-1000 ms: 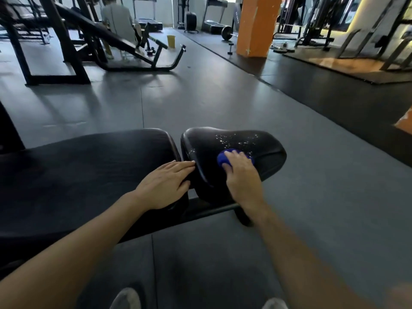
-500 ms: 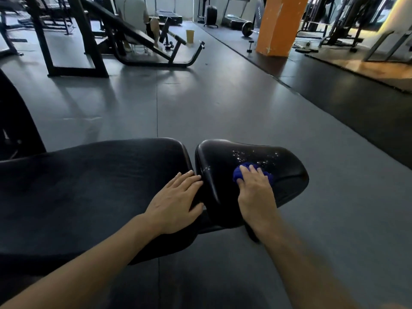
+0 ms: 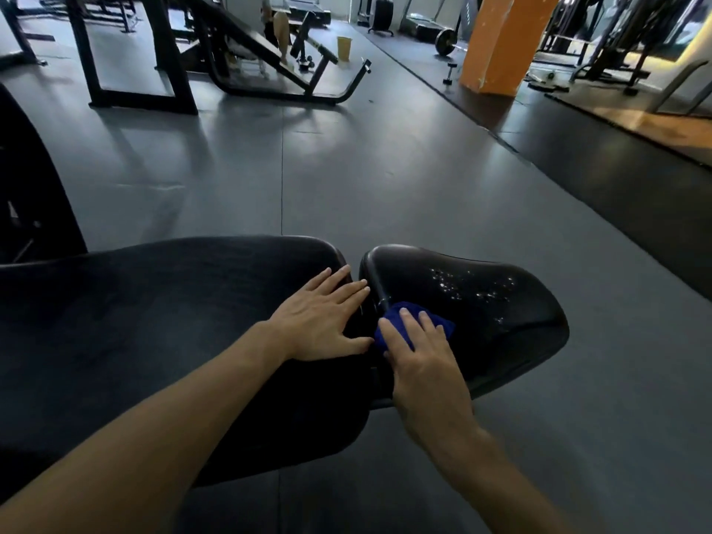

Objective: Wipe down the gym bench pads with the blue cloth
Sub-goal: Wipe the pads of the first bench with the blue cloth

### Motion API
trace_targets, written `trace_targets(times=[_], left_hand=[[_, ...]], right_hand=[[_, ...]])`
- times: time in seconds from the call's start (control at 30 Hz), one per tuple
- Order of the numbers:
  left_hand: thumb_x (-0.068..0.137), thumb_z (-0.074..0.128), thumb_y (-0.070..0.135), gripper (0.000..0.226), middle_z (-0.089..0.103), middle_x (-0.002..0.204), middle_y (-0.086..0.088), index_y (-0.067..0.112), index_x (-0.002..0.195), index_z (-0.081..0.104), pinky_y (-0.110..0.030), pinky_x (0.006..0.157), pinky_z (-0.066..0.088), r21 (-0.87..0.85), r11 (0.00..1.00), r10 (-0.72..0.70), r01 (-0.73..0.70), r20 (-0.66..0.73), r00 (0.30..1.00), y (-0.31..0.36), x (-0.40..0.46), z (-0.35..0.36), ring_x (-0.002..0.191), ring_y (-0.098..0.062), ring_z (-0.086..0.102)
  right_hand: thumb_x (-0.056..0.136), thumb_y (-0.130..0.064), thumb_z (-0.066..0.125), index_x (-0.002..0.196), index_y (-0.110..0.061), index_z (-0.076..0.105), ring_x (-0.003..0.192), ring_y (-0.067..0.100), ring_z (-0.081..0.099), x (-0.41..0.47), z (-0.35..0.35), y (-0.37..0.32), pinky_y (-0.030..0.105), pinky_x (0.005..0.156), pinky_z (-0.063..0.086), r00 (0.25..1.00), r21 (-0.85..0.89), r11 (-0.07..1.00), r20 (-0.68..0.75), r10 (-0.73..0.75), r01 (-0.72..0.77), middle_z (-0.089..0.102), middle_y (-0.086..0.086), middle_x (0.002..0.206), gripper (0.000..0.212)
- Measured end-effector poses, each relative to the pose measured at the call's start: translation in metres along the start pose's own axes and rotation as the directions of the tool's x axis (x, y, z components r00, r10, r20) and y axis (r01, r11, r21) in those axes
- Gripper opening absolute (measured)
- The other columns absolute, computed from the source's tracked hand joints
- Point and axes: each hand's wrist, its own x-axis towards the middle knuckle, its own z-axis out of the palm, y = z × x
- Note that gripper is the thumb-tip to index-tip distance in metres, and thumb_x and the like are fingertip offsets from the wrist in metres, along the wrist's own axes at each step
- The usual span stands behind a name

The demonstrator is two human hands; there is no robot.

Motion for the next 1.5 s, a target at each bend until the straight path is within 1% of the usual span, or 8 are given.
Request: trace_targets(times=[0.17, 0.27, 0.43, 0.63, 0.9, 1.13, 1.3, 1.5], left_hand=[[0.086, 0.007, 0.060, 0.087, 0.001, 0.172, 0.004, 0.020, 0.164, 0.006, -0.035, 0.127, -0.008, -0.084, 0.996, 0.009, -0.009, 0.003, 1.000, -0.004, -0.002, -0.003, 0.155, -0.008, -0.014], [0.081, -0.002, 0.054, 0.090, -0.001, 0.172, 0.004, 0.020, 0.164, 0.005, -0.034, 0.127, -0.009, -0.085, 0.996, -0.002, 0.001, -0.003, 1.000, -0.004, 0.000, -0.002, 0.155, -0.007, -0.014], [0.082, -0.006, 0.053, 0.085, 0.000, 0.170, 0.013, 0.031, 0.164, 0.005, -0.035, 0.127, -0.010, -0.090, 0.996, 0.016, -0.018, -0.017, 1.000, -0.003, -0.001, -0.001, 0.155, -0.007, -0.015], [0.093, 0.005, 0.047, 0.070, -0.004, 0.168, 0.020, 0.039, 0.162, 0.001, -0.037, 0.127, -0.010, -0.102, 0.995, -0.013, 0.015, 0.021, 1.000, 0.004, -0.001, -0.003, 0.155, -0.008, -0.017], [0.087, -0.002, 0.058, 0.075, -0.005, 0.168, 0.020, 0.042, 0.161, -0.004, -0.042, 0.127, -0.010, -0.095, 0.991, -0.091, 0.092, 0.011, 0.996, 0.017, -0.004, 0.006, 0.155, -0.012, -0.020], [0.083, -0.009, 0.060, 0.082, -0.003, 0.168, 0.020, 0.039, 0.162, 0.000, -0.040, 0.127, -0.008, -0.072, 0.992, -0.102, 0.103, 0.009, 0.995, 0.019, -0.005, 0.001, 0.155, -0.009, -0.018], [0.092, 0.001, 0.052, 0.073, 0.001, 0.169, 0.018, 0.036, 0.163, 0.006, -0.039, 0.127, -0.008, -0.090, 0.991, -0.099, 0.098, -0.008, 0.995, 0.017, -0.008, 0.002, 0.155, -0.008, -0.015], [0.092, 0.005, 0.046, 0.075, 0.003, 0.171, 0.009, 0.026, 0.164, 0.007, -0.033, 0.127, -0.008, -0.115, 0.987, -0.118, 0.114, -0.029, 0.993, 0.015, -0.005, 0.002, 0.155, -0.005, -0.011]], right_hand=[[0.100, -0.018, 0.052, 0.151, -0.026, 0.036, 0.155, 0.033, 0.006, 0.065, -0.004, -0.012, 0.046, 0.126, 0.002, 0.983, -0.023, 0.998, 0.172, -0.058, 0.063, 0.016, 0.011, 0.167, 0.055], [0.103, -0.020, 0.048, 0.153, -0.026, 0.036, 0.155, 0.029, 0.010, 0.067, -0.002, -0.006, 0.043, 0.127, 0.005, 0.982, 0.030, 0.998, 0.175, -0.064, 0.059, 0.020, 0.009, 0.166, 0.051], [0.099, -0.023, 0.058, 0.148, -0.023, 0.048, 0.151, 0.027, 0.026, 0.003, -0.008, 0.008, 0.048, 0.122, 0.027, 0.993, 0.142, 0.988, 0.086, -0.076, 0.063, 0.039, 0.007, 0.158, 0.050], [0.106, -0.037, 0.040, 0.157, -0.029, 0.028, 0.154, 0.020, 0.013, 0.053, -0.012, 0.011, 0.036, 0.124, 0.004, 0.990, 0.144, 0.989, 0.141, 0.022, -0.043, 0.025, 0.000, 0.165, 0.053], [0.107, -0.032, 0.041, 0.156, -0.021, 0.034, 0.152, 0.026, 0.021, 0.044, -0.025, 0.066, 0.039, 0.125, 0.011, 0.937, 0.167, 0.924, 0.121, 0.326, -0.344, 0.031, 0.007, 0.163, 0.052], [0.099, -0.024, 0.058, 0.148, -0.021, 0.047, 0.148, 0.029, 0.032, 0.000, -0.008, -0.010, 0.041, 0.123, 0.020, 0.998, 0.107, 0.994, 0.050, -0.035, 0.029, 0.043, 0.009, 0.156, 0.051], [0.105, -0.033, 0.044, 0.156, -0.026, 0.032, 0.154, 0.024, 0.015, 0.020, -0.004, 0.001, 0.040, 0.126, 0.009, 0.995, 0.124, 0.992, 0.102, -0.008, -0.004, 0.027, 0.005, 0.164, 0.053], [0.107, -0.033, 0.040, 0.158, -0.026, 0.025, 0.155, 0.024, 0.010, 0.080, -0.004, 0.000, 0.039, 0.125, 0.003, 0.976, 0.089, 0.996, 0.216, -0.002, -0.018, 0.018, 0.005, 0.167, 0.054]])
